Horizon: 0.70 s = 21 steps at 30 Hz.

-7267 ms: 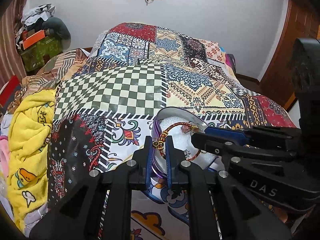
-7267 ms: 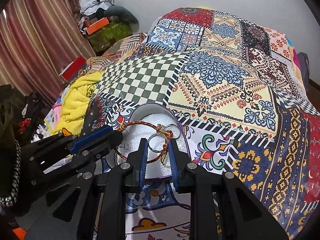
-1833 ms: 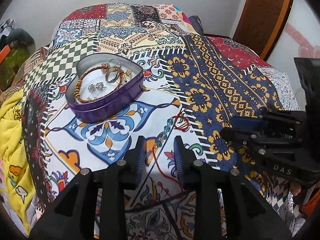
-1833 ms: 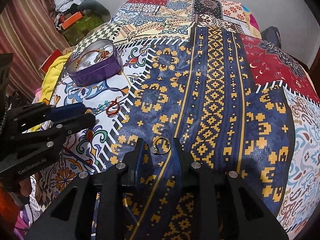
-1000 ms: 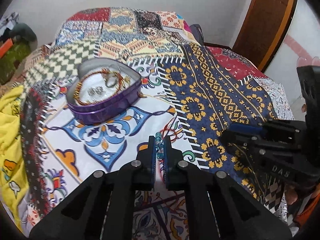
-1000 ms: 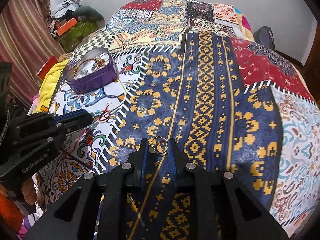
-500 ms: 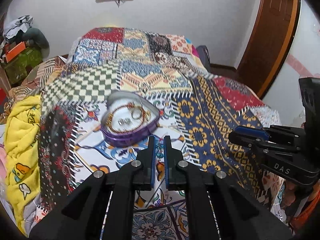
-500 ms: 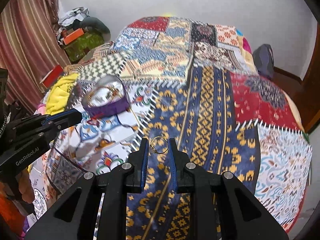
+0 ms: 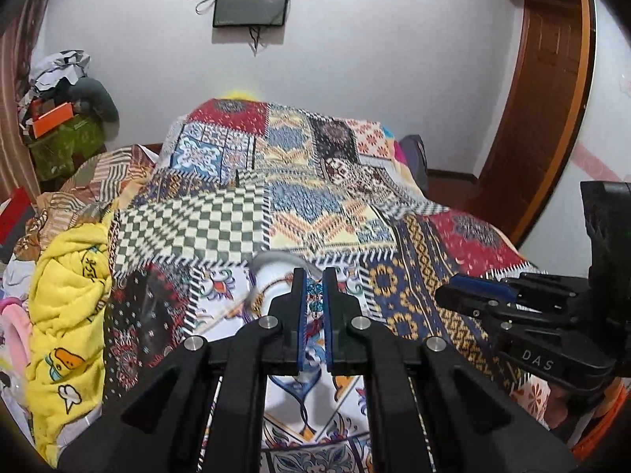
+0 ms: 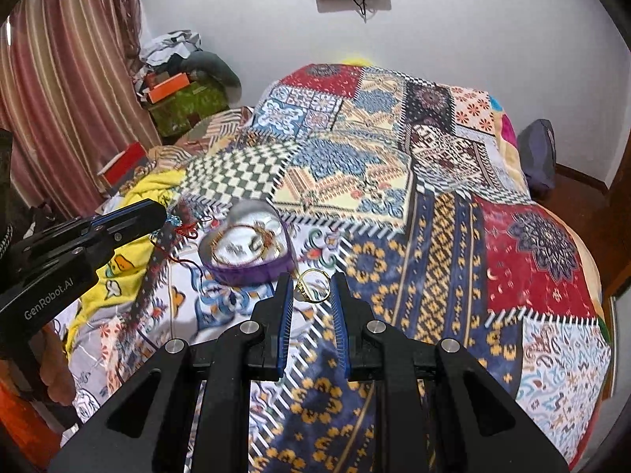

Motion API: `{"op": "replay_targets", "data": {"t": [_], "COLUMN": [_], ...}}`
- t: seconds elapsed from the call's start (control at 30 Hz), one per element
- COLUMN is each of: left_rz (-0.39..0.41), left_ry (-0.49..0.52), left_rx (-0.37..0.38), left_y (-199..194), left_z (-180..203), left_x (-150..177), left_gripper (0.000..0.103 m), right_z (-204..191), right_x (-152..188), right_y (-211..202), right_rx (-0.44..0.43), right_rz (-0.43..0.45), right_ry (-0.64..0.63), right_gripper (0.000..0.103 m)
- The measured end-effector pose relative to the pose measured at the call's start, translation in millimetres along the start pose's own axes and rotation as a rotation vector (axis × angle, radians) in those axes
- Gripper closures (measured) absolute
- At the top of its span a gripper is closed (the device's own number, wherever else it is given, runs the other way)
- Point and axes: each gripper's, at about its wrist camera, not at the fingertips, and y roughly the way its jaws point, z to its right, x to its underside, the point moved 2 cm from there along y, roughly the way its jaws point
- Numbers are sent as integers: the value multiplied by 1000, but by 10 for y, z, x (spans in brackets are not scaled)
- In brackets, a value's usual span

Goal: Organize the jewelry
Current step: 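Carry the gold ring in the right gripper and beaded string in the left over the tin, then lower both grippers into the tin and open them to release the jewelry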

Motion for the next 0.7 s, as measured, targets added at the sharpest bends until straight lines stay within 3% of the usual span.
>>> {"op": "replay_targets", "data": {"t": [0.7], "left_rz": [54], "left_ry": [-14], "left_rx": [-68], "left_y": [263], "left_z": [-214], "left_x": [-209], "left_gripper": [98], "right_z": [-168], "right_x": [-371], "right_y": [339], "right_rx": [-85], "right_rz": [38], "right_ry": [-11], "right_gripper": [86]}}
